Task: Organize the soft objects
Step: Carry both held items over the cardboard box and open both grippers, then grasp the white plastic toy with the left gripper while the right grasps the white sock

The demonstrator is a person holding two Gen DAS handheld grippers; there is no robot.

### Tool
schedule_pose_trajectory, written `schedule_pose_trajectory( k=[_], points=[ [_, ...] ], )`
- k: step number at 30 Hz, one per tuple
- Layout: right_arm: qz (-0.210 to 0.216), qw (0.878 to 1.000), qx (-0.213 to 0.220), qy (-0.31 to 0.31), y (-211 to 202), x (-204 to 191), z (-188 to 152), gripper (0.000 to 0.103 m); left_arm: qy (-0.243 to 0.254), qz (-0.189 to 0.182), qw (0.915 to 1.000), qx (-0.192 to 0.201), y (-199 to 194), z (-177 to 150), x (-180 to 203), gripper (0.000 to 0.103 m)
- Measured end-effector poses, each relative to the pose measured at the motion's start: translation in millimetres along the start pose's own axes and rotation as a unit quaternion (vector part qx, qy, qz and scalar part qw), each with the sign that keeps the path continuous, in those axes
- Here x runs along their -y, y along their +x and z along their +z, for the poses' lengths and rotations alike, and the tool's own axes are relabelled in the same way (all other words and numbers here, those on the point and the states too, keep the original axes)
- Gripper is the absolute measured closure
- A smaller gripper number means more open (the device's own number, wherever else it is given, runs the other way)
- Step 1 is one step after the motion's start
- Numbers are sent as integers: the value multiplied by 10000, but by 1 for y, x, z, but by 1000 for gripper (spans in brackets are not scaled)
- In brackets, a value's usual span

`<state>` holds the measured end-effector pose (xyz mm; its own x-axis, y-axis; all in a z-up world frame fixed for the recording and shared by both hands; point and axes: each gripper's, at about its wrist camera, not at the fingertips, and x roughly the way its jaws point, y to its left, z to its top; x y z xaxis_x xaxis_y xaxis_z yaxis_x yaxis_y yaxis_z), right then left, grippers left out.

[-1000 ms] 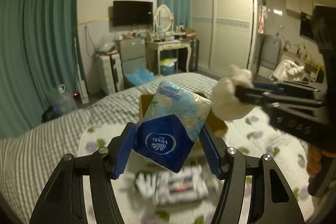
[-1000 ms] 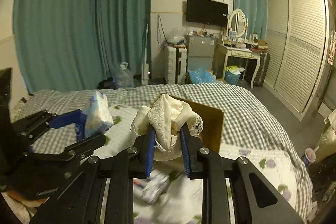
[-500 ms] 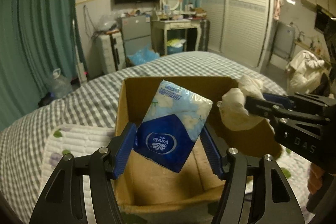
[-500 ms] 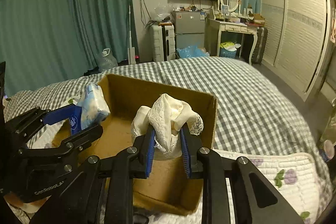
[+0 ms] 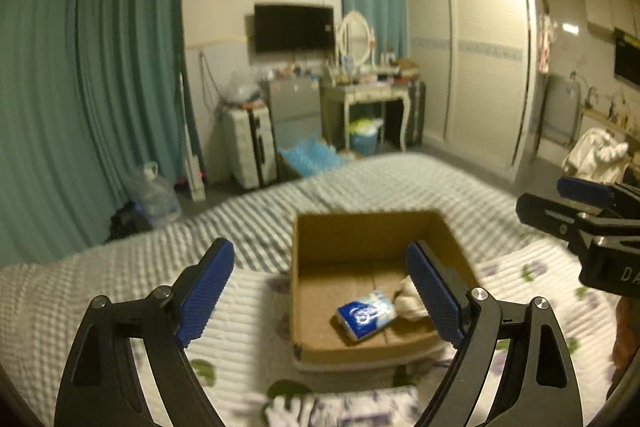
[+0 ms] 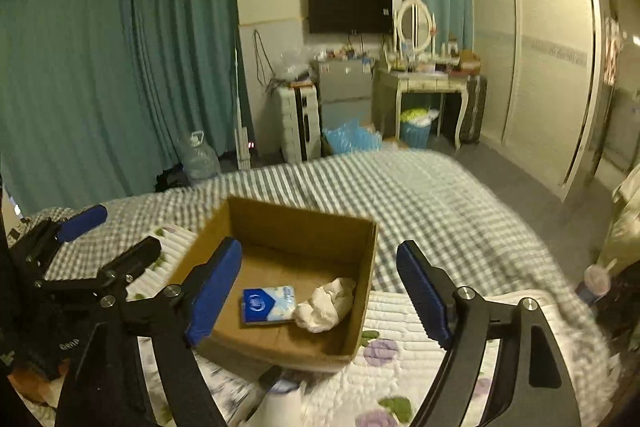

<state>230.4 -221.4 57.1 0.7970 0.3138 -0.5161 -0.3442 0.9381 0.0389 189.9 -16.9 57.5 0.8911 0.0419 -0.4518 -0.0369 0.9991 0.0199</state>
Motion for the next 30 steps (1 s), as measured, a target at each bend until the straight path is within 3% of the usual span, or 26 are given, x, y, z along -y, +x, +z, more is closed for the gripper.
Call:
schedule_pose_trajectory(
  k=[6,9,13,22,30],
  points=[
    [-60,9989,366,-270,-102,-27,21,0,-189,81,9986,497,-96,17,-17,8],
    [-49,9982,443,-399,-136,-38,12,0,-312,11,9984,472,-123,9,-27,8],
    [9,9985,284,-471,-154,-46,-12,0,-408,-52,9987,304,-133,-14,-31,8],
    [158,9960,-203,-853,-111,-52,-107,0,-437,277,9986,-56,-108,-102,-23,8],
    [361,9884,-882,-1186,-37,-52,-172,0,-564,417,9931,-937,-58,-191,-9,9]
  ],
)
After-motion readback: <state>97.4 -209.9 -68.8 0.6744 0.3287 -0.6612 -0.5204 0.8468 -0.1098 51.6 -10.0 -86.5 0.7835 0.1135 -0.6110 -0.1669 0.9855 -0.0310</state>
